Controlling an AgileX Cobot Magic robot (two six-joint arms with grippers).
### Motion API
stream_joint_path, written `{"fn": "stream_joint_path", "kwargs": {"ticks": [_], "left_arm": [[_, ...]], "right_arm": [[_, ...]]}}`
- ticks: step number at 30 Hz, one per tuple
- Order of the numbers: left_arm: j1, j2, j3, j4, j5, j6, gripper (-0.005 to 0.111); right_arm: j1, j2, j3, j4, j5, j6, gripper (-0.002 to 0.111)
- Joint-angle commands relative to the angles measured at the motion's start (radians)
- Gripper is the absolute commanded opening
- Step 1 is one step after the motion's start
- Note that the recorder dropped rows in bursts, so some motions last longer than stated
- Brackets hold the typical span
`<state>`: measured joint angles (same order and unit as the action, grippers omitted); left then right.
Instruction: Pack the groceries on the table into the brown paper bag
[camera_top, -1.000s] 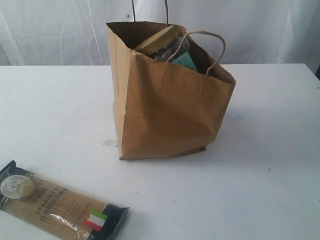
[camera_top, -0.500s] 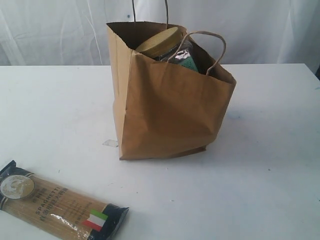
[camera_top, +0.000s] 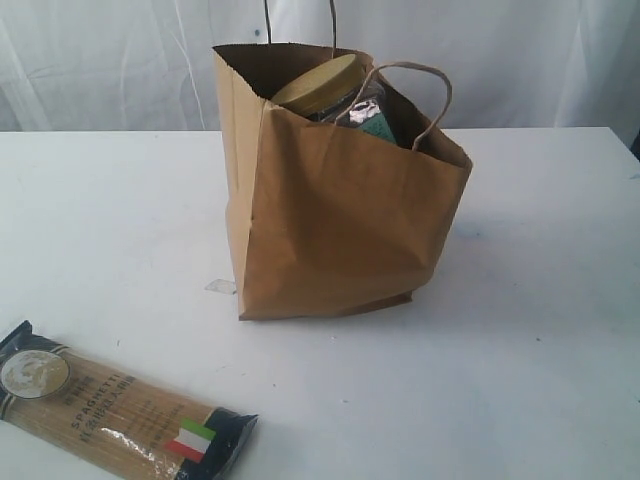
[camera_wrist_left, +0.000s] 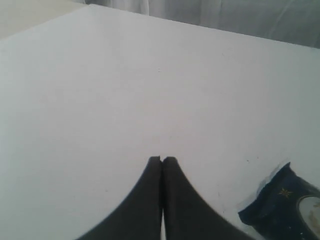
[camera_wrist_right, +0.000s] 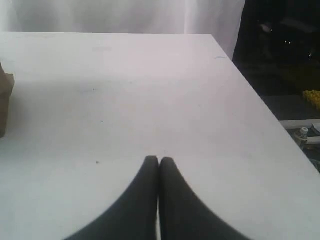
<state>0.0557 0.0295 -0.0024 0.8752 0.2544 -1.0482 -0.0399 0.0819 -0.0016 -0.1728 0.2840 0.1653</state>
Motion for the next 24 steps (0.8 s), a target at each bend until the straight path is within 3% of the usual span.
{"fn": "stream_joint_path", "kwargs": {"ticks": [1,3,4,7,8,10,12,15,18,20,22,24], "left_arm": [[0.001,-0.005,0.002,0.052,0.000,0.052,0.000],[0.001,-0.005,0.002,0.072,-0.024,0.044,0.000],[0.001,-0.005,0.002,-0.015,-0.104,-0.071,0.000],[0.001,-0.005,0.002,-0.364,-0.522,-0.616,0.000],[0.004,-0.005,0.002,-0.390,-0.657,-0.640,0.000],[0.015,-0.005,-0.003,-0.488,-0.761,-0.484,0.000],[0.018,-0.005,-0.024,-0.495,-0.835,-0.343,0.000],[0.018,-0.005,-0.060,-0.536,-0.990,-0.303,0.000],[0.018,-0.003,-0.145,-0.714,-1.277,-0.309,0.000],[0.018,-0.003,-0.254,-0.745,-1.409,-0.188,0.000],[0.018,-0.001,-0.375,-0.717,-1.318,0.018,0.000],[0.018,0.015,-0.517,-0.625,-1.033,0.230,0.000]], "right_arm": [[0.001,-0.004,0.002,-0.003,0.001,-0.006,0.000],[0.022,-0.004,0.002,-0.003,0.003,-0.006,0.000],[0.028,-0.004,0.002,-0.003,0.003,-0.006,0.000],[0.030,-0.004,0.002,-0.003,0.003,-0.006,0.000],[0.030,-0.004,0.002,-0.003,0.003,-0.006,0.000],[0.031,-0.006,0.002,-0.003,0.003,-0.006,0.000],[0.031,-0.008,0.002,-0.003,0.003,-0.006,0.000],[0.031,-0.011,0.002,-0.003,0.003,-0.006,0.000],[0.031,-0.011,0.002,-0.003,0.003,-0.006,0.000],[0.031,-0.011,0.002,-0.003,0.003,-0.006,0.000],[0.031,-0.011,0.002,-0.003,0.003,-0.006,0.000],[0.031,-0.011,0.002,-0.003,0.003,-0.006,0.000]]}}
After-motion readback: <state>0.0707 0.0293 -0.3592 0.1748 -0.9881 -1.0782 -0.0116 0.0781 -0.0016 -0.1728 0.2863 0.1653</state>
